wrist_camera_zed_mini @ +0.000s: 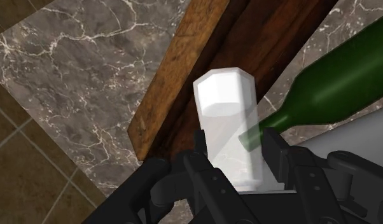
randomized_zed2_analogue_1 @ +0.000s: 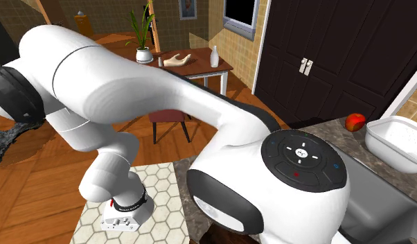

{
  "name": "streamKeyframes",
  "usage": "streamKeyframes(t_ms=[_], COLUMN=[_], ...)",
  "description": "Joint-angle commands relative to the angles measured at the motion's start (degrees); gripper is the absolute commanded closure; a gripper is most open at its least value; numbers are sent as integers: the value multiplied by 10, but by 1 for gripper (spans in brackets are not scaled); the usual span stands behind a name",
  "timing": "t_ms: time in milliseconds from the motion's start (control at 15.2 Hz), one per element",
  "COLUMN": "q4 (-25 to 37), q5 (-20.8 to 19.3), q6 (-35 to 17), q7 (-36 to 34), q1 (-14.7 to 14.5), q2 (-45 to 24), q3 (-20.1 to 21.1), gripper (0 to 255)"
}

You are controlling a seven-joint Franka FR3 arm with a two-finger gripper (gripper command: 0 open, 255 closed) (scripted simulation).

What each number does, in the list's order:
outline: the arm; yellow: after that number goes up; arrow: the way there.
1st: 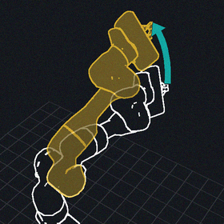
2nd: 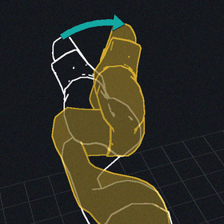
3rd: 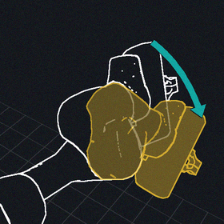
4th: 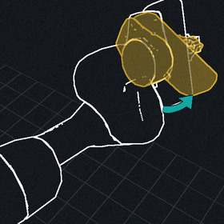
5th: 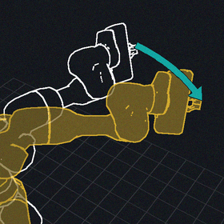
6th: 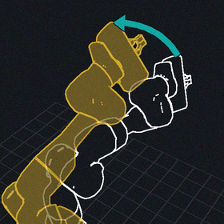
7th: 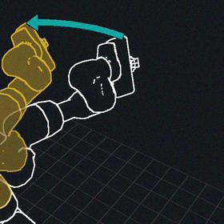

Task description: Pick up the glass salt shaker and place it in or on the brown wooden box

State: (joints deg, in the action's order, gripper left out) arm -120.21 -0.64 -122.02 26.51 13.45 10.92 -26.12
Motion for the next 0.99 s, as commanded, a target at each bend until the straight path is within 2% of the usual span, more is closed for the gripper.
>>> streamKeyframes(t_ms=[0,924], q4=[-5,-74], q5=[5,26], q6=[-13,-112], q7=[8,29], q1=[1,-1], q2=[-8,-42], q3=[-5,-13], gripper=[255,255])
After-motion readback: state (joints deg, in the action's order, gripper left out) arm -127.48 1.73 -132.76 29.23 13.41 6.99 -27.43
